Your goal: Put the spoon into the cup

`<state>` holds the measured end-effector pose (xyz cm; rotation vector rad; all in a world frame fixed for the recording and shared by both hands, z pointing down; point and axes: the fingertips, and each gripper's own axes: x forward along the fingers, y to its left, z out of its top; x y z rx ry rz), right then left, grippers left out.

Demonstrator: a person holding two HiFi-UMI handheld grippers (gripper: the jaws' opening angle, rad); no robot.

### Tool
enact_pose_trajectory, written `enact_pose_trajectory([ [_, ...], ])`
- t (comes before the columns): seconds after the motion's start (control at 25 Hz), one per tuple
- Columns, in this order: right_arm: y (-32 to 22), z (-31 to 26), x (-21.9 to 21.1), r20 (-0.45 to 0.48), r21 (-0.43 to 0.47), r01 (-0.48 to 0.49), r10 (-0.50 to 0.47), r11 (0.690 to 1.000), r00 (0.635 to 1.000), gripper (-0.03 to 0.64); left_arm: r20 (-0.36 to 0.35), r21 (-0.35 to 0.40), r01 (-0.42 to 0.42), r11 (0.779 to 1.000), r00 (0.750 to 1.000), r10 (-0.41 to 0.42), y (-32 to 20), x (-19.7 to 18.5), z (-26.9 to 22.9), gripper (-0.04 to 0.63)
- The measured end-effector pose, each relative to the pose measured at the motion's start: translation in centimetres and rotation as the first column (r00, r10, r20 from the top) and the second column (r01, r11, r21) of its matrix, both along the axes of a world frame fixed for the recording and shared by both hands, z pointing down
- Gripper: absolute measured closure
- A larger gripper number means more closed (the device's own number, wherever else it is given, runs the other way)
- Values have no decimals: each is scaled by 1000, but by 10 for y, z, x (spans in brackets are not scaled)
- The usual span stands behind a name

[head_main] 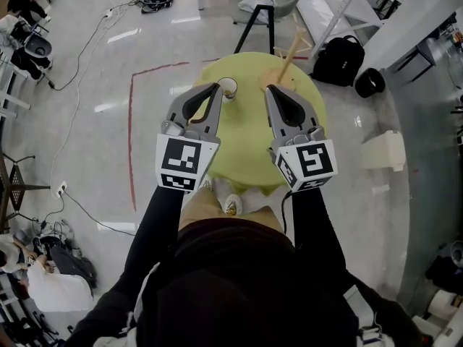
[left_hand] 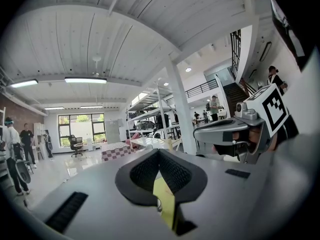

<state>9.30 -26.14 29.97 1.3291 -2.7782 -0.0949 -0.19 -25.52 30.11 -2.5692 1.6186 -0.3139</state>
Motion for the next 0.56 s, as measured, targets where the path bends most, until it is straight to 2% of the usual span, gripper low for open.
enact_pose_trajectory([
  [0.56, -4, 1, 0, -2, 3, -13, 13, 1000, 1000, 591, -2, 6, -12, 1000, 1000, 12, -4, 0, 0, 578],
])
